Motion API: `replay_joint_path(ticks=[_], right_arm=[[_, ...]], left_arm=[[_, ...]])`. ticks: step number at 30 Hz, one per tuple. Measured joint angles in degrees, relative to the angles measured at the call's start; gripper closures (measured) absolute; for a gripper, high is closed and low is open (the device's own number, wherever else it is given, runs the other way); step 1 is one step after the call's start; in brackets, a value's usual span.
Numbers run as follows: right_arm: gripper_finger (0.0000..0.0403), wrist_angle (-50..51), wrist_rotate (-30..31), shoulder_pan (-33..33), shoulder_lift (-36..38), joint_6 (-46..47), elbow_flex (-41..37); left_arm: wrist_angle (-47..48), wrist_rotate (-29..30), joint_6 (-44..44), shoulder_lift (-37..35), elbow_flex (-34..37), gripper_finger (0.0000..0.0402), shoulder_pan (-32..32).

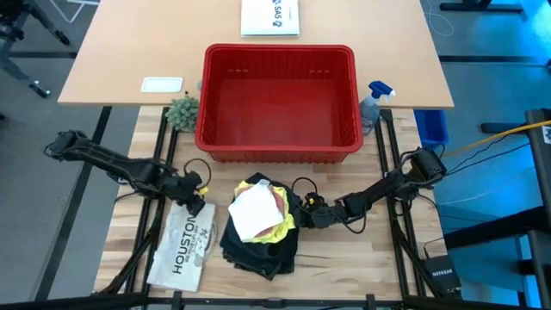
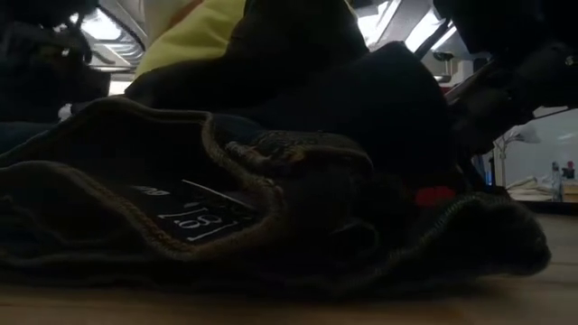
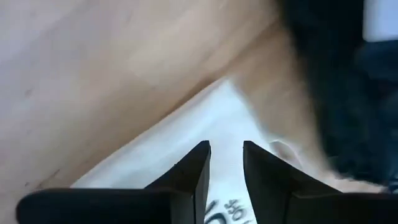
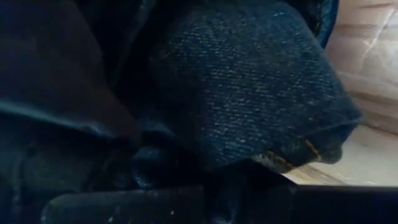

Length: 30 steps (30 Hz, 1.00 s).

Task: Fold laundry
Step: Put the stacked clothes into the red bin

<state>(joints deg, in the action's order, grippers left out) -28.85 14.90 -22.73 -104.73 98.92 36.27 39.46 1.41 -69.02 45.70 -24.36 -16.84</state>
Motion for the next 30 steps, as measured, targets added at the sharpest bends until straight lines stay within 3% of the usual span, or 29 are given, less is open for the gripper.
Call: replay_joint_path(ticks=[4, 8, 11, 18, 24, 30], right_arm=[[0.0387, -0.3, -2.2, 0.1, 0.0, 0.3, 0.0], [0.0387, -0.5, -3.7, 0.1, -0.2, 2.2, 0.0], [0.0387, -0.6, -4.2, 0.2, -0.2, 2.7, 0.0], [0.0389, -1.2, -7.1, 1.6, -0.1, 2.6, 0.0], [0.0389, -1.7, -8.4, 2.9, -0.1, 2.0, 0.1], [0.0389, -2.4, -10.0, 3.7, -0.2, 1.3, 0.1]], left_arm=[[-2.2, 5.9, 0.6, -3.3, -0.9, 0.0315, 0.0], [-14.7, 13.1, 6.1, -3.4, 0.6, 0.0315, 0.2], [-26.1, 11.2, 9.6, -1.7, 4.4, 0.0315, 1.7], [-46.0, 2.5, 7.7, 4.8, 12.8, 0.0314, 3.1], [-52.0, 2.8, 9.0, 8.7, 13.3, 0.0258, 2.9], [-47.0, 5.0, 12.7, 9.4, 13.3, 0.0227, 3.6]])
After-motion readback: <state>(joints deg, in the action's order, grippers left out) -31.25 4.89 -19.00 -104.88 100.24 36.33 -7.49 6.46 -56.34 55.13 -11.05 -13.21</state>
